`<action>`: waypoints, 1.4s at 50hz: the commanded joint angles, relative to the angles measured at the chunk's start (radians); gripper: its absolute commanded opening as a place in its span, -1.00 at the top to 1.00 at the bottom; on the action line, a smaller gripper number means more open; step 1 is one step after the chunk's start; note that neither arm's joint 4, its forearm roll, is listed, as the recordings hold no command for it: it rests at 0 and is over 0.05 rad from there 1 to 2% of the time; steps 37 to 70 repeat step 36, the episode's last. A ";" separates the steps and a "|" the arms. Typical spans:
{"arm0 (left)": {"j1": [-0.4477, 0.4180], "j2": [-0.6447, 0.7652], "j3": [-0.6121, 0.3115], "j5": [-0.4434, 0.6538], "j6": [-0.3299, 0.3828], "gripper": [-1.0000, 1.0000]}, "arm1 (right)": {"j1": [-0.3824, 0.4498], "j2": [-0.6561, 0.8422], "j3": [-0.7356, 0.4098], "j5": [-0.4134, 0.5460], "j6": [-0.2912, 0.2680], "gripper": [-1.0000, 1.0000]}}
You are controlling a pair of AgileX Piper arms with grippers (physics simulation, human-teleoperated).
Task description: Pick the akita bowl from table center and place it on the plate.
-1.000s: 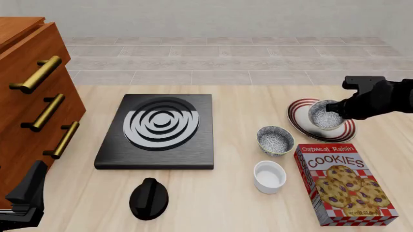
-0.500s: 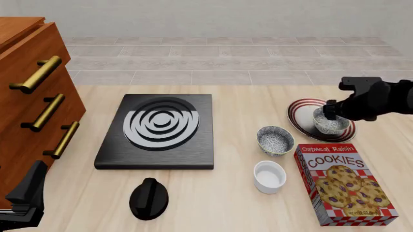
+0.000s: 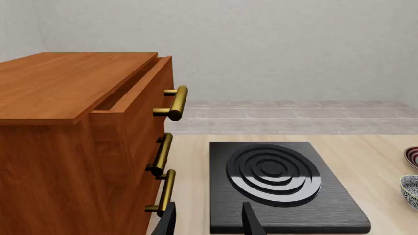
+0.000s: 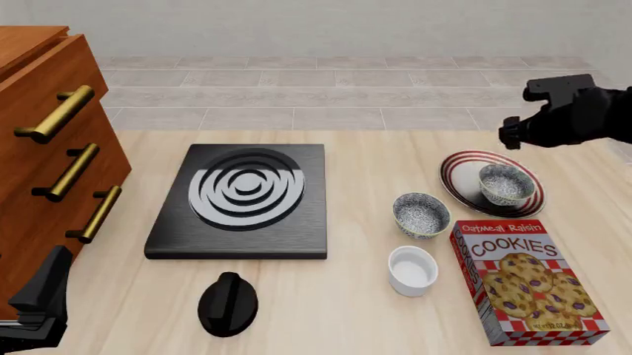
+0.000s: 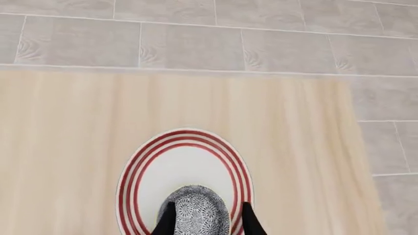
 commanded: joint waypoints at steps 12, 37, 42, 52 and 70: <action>0.000 0.000 0.000 0.000 0.000 -1.00 | 0.052 -0.061 -0.190 0.061 0.046 -1.00; 0.000 0.000 0.000 0.000 0.000 -1.00 | 0.099 -0.196 -0.329 0.094 0.201 -1.00; 0.000 0.000 0.000 0.000 0.000 -1.00 | 0.099 -0.196 -0.329 0.094 0.201 -1.00; 0.000 0.000 0.000 0.000 0.000 -1.00 | 0.099 -0.196 -0.329 0.094 0.201 -1.00; 0.000 0.000 0.000 0.000 0.000 -1.00 | 0.099 -0.196 -0.329 0.094 0.201 -1.00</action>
